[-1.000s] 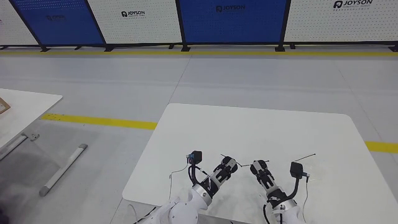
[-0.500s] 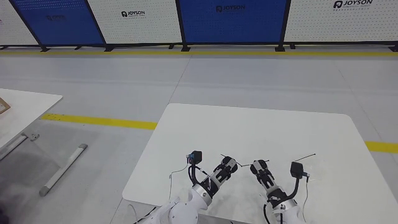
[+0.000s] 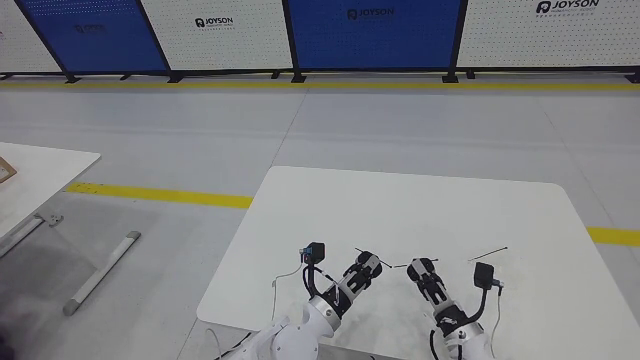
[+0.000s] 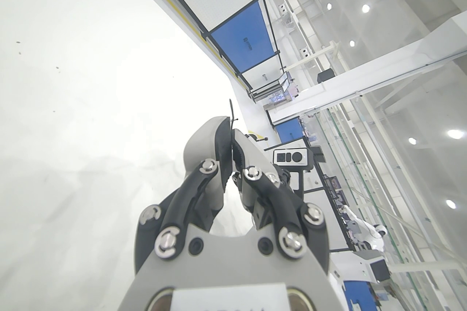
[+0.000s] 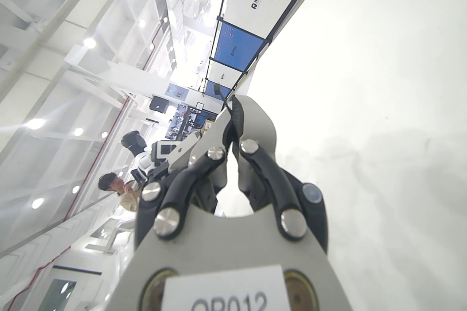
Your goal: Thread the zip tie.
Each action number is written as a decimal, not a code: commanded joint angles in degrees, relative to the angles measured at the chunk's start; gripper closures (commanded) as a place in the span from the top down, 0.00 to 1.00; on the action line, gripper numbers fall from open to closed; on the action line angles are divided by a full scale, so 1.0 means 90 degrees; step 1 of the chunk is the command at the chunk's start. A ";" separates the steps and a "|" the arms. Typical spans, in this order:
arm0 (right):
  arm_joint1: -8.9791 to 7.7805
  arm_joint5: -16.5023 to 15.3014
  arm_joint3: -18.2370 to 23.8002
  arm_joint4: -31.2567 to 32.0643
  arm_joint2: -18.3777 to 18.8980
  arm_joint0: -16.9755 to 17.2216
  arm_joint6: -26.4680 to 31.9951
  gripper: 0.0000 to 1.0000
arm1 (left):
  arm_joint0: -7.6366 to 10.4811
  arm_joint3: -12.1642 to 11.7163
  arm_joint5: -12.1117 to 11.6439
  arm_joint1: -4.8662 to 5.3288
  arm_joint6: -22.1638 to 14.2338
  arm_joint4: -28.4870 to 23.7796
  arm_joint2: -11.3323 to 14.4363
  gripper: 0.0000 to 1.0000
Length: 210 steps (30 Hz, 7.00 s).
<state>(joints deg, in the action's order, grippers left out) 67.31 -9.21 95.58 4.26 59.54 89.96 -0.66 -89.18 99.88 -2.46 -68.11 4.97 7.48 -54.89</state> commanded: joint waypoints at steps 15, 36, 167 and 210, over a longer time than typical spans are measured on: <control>0.0090 0.0202 0.0012 0.0070 0.0010 -0.0044 0.0166 0.00 | 0.0000 0.0000 0.0000 0.0000 0.0000 0.0000 0.0000 0.00; 0.0193 -0.0028 -0.0082 -0.0064 0.0124 0.0044 0.0214 0.00 | 0.0000 0.0000 0.0000 0.0000 0.0000 0.0000 0.0000 0.00; 0.0562 -0.0152 -0.0089 0.0234 0.0531 0.0303 0.0491 0.00 | 0.0000 0.0000 0.0000 0.0000 0.0000 0.0000 0.0000 0.00; 0.0652 -0.0067 -0.0175 0.0321 0.0533 0.0234 0.0553 0.00 | 0.0000 0.0000 0.0000 0.0000 0.0000 0.0000 0.0000 0.00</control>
<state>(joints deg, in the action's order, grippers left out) 73.17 -9.81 94.02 7.12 64.35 92.09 4.26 -89.18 99.88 -2.46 -68.11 4.97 7.48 -54.89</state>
